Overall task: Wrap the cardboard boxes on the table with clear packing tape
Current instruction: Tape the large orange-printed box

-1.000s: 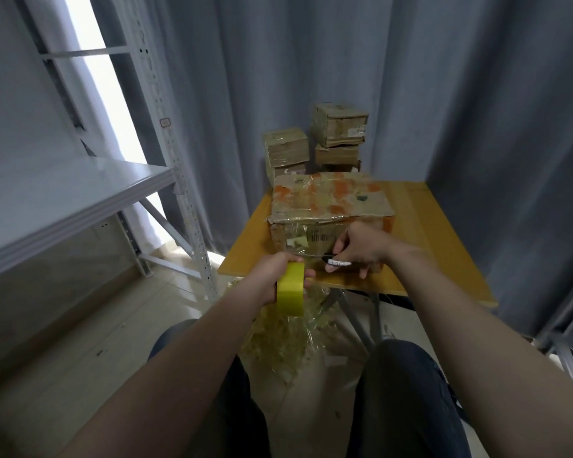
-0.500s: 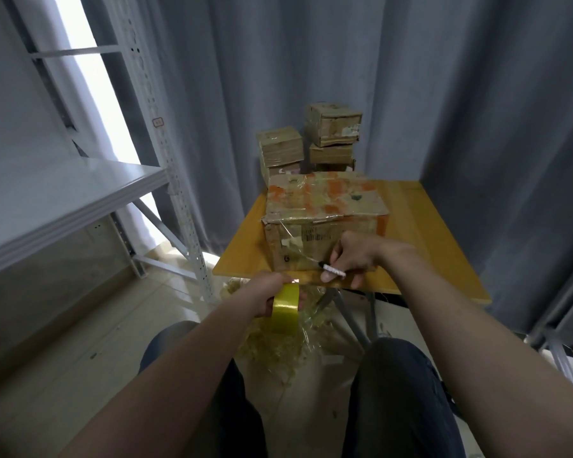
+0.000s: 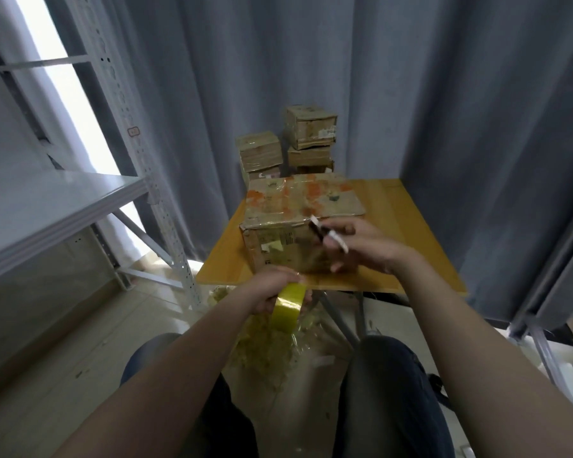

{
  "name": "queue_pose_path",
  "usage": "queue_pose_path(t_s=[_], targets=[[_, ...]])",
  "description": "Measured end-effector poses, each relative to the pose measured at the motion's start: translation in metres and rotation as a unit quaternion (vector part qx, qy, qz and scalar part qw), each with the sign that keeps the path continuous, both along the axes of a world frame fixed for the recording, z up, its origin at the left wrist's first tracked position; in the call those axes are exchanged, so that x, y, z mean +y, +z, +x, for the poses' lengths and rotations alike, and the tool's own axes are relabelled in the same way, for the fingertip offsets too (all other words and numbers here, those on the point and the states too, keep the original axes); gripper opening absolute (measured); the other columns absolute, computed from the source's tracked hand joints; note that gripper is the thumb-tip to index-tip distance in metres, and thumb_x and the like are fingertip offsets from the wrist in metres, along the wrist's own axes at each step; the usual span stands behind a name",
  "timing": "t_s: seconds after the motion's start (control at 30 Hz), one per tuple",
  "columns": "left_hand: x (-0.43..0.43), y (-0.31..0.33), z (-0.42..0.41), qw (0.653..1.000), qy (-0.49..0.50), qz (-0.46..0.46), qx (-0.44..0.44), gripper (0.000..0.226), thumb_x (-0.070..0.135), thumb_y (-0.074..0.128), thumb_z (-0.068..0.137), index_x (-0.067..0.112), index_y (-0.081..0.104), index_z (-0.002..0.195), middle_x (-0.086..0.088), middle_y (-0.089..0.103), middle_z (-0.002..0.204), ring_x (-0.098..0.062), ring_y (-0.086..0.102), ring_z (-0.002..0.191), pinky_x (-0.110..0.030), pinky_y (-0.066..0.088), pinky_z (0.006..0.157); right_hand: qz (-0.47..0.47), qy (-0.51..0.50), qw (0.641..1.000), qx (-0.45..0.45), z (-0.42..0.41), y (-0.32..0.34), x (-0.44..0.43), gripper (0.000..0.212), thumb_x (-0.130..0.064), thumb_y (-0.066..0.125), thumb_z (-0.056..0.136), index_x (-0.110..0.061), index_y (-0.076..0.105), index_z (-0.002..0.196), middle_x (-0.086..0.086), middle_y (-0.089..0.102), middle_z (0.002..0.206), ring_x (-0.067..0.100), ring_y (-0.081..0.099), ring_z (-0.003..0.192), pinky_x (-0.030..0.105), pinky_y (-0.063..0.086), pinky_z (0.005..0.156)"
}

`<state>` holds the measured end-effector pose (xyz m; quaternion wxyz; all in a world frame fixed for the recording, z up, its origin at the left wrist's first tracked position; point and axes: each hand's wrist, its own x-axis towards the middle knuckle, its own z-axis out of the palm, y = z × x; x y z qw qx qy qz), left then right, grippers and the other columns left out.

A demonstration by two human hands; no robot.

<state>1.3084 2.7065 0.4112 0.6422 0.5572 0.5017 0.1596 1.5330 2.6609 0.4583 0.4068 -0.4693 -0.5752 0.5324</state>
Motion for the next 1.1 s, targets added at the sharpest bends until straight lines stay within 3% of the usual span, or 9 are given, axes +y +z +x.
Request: queue_pose_path(t_s=[0.1, 0.2, 0.33, 0.47, 0.57, 0.67, 0.77, 0.97, 1.1], targets=[[0.004, 0.025, 0.026, 0.998, -0.029, 0.034, -0.054, 0.018, 0.016, 0.061, 0.103, 0.009, 0.066, 0.118, -0.024, 0.077, 0.101, -0.034, 0.075, 0.074, -0.045, 0.062, 0.071, 0.084, -0.256, 0.958, 0.099, 0.021, 0.007, -0.01, 0.026, -0.036, 0.075, 0.092, -0.02, 0.07, 0.11, 0.001, 0.066, 0.098, 0.015, 0.06, 0.075, 0.035, 0.055, 0.062], [0.004, 0.043, 0.047, 0.99, -0.044, 0.074, -0.114, 0.015, 0.017, 0.056, 0.105, 0.009, 0.067, 0.113, -0.025, 0.076, 0.098, -0.038, 0.073, 0.074, -0.056, 0.056, 0.087, -0.004, -0.441, 0.897, -0.021, 0.053, -0.001, -0.016, 0.028, -0.047, 0.065, 0.099, -0.02, 0.064, 0.105, 0.003, 0.058, 0.095, 0.024, 0.057, 0.084, 0.039, 0.052, 0.07], [0.003, 0.055, 0.062, 0.981, -0.04, 0.103, -0.161, 0.018, 0.015, 0.05, 0.107, 0.007, 0.065, 0.115, -0.025, 0.075, 0.094, -0.037, 0.072, 0.071, -0.059, 0.056, 0.087, -0.179, -0.35, 0.874, -0.285, 0.075, -0.031, -0.025, 0.055, -0.054, 0.06, 0.099, -0.005, 0.062, 0.123, 0.022, 0.06, 0.119, 0.038, 0.057, 0.105, 0.042, 0.044, 0.083], [-0.003, 0.063, 0.067, 0.979, -0.046, 0.116, -0.162, 0.019, 0.015, 0.049, 0.108, 0.009, 0.065, 0.115, -0.025, 0.076, 0.096, -0.037, 0.073, 0.072, -0.051, 0.061, 0.077, -0.192, -0.304, 0.866, -0.348, 0.07, -0.045, -0.023, 0.06, -0.062, 0.064, 0.092, -0.015, 0.061, 0.128, 0.015, 0.057, 0.136, 0.035, 0.055, 0.122, 0.038, 0.044, 0.09], [-0.006, 0.068, 0.07, 0.976, -0.041, 0.126, -0.174, 0.02, 0.017, 0.048, 0.109, 0.009, 0.065, 0.118, -0.024, 0.076, 0.099, -0.037, 0.074, 0.073, -0.046, 0.062, 0.068, -0.089, -0.378, 0.898, -0.208, 0.065, -0.039, -0.011, 0.054, -0.063, 0.067, 0.087, -0.02, 0.066, 0.12, 0.009, 0.063, 0.132, 0.03, 0.06, 0.122, 0.047, 0.049, 0.103], [-0.007, 0.074, 0.078, 0.971, -0.032, 0.151, -0.184, 0.021, 0.021, 0.05, 0.109, 0.014, 0.066, 0.119, -0.022, 0.076, 0.103, -0.039, 0.075, 0.08, -0.055, 0.06, 0.081, 0.077, -0.383, 0.92, -0.042, 0.045, -0.004, -0.019, 0.034, -0.049, 0.067, 0.095, -0.023, 0.073, 0.115, -0.007, 0.071, 0.116, 0.014, 0.068, 0.103, 0.033, 0.056, 0.082], [-0.007, 0.081, 0.094, 0.959, 0.008, 0.223, -0.176, 0.02, 0.026, 0.056, 0.105, 0.027, 0.076, 0.109, -0.01, 0.074, 0.118, -0.041, 0.072, 0.102, -0.064, 0.055, 0.095, 0.122, -0.284, 0.951, -0.004, 0.028, 0.02, -0.023, 0.021, -0.034, 0.07, 0.096, -0.023, 0.077, 0.112, -0.007, 0.075, 0.108, 0.009, 0.069, 0.094, 0.027, 0.055, 0.069], [-0.01, 0.103, 0.13, 0.924, 0.032, 0.335, -0.179, 0.023, 0.03, 0.055, 0.104, 0.038, 0.077, 0.105, 0.012, 0.072, 0.117, -0.016, 0.063, 0.119, -0.053, 0.05, 0.107, 0.198, -0.367, 0.908, 0.053, 0.028, 0.039, -0.022, 0.011, -0.025, 0.078, 0.09, -0.023, 0.079, 0.101, -0.003, 0.075, 0.099, 0.01, 0.071, 0.081, 0.022, 0.053, 0.056], [-0.015, 0.108, 0.158, 0.921, 0.019, 0.307, -0.24, 0.045, 0.027, 0.059, 0.104, 0.048, 0.054, 0.143, 0.008, 0.046, 0.158, -0.009, 0.042, 0.144, -0.046, 0.041, 0.118, 0.258, -0.423, 0.867, 0.041, 0.052, 0.042, -0.019, 0.002, -0.015, 0.079, 0.088, -0.017, 0.078, 0.087, -0.002, 0.073, 0.1, 0.011, 0.07, 0.093, 0.027, 0.055, 0.077]])
